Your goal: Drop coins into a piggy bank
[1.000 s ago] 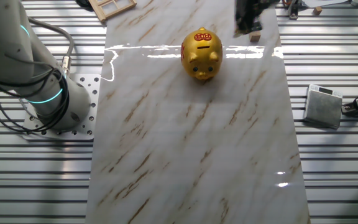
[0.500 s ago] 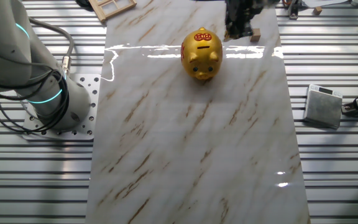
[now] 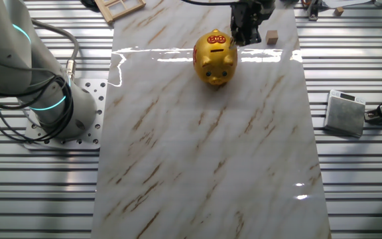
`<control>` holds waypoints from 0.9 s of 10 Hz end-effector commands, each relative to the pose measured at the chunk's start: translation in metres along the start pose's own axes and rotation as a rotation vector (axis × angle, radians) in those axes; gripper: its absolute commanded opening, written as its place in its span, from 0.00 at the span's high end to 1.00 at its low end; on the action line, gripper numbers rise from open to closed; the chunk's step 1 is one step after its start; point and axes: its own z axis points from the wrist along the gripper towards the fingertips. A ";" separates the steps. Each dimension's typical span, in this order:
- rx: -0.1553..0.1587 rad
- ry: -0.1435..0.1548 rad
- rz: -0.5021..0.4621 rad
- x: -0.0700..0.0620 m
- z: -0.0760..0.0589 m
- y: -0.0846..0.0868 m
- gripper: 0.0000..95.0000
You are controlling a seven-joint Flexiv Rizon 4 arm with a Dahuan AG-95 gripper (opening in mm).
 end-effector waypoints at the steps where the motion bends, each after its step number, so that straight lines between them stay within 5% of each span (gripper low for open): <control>1: -0.004 0.004 0.001 0.007 0.002 0.000 1.00; 9: -0.020 -0.003 0.005 0.024 0.011 0.005 1.00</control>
